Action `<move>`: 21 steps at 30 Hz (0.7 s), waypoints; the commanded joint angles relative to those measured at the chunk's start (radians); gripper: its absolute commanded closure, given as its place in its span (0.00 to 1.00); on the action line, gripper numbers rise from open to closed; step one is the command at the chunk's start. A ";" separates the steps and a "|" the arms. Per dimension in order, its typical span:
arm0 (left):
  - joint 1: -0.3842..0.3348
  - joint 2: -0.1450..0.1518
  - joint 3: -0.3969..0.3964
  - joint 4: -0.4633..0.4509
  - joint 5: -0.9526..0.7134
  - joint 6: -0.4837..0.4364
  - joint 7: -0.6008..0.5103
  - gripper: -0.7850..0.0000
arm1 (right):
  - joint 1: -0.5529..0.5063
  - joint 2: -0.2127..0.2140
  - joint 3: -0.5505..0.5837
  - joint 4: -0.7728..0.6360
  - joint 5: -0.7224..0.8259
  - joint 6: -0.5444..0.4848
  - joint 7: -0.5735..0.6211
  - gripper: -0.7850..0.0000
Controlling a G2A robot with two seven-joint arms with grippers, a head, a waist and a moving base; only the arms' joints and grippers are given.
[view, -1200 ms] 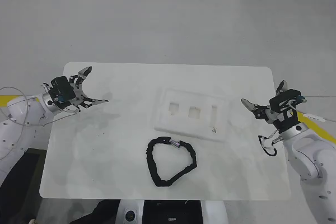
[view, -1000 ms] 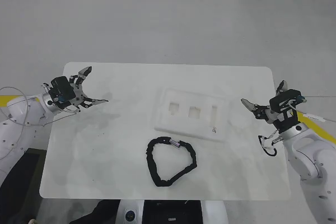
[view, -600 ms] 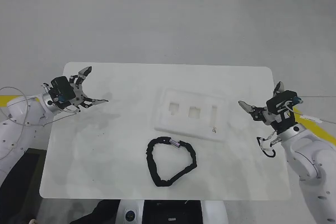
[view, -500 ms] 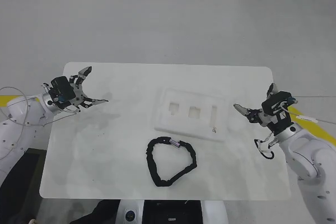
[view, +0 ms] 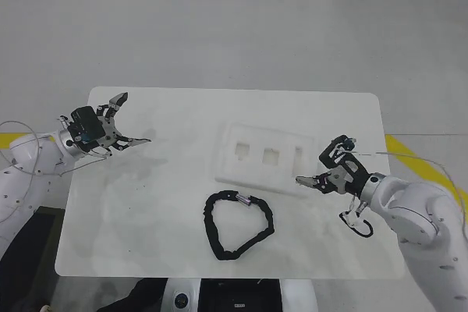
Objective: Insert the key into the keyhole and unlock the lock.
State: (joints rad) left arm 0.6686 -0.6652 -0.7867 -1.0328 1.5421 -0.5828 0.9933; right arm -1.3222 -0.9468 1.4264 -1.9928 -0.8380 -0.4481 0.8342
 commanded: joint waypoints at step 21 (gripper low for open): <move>0.000 0.000 0.000 0.000 0.000 0.000 0.000 0.00 | 0.230 -0.027 -0.265 0.114 0.003 0.135 0.334 0.00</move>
State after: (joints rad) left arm 0.6686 -0.6652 -0.7867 -1.0328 1.5421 -0.5828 0.9933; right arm -1.0944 -0.9738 1.1642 -1.8859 -0.8335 -0.3135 1.1698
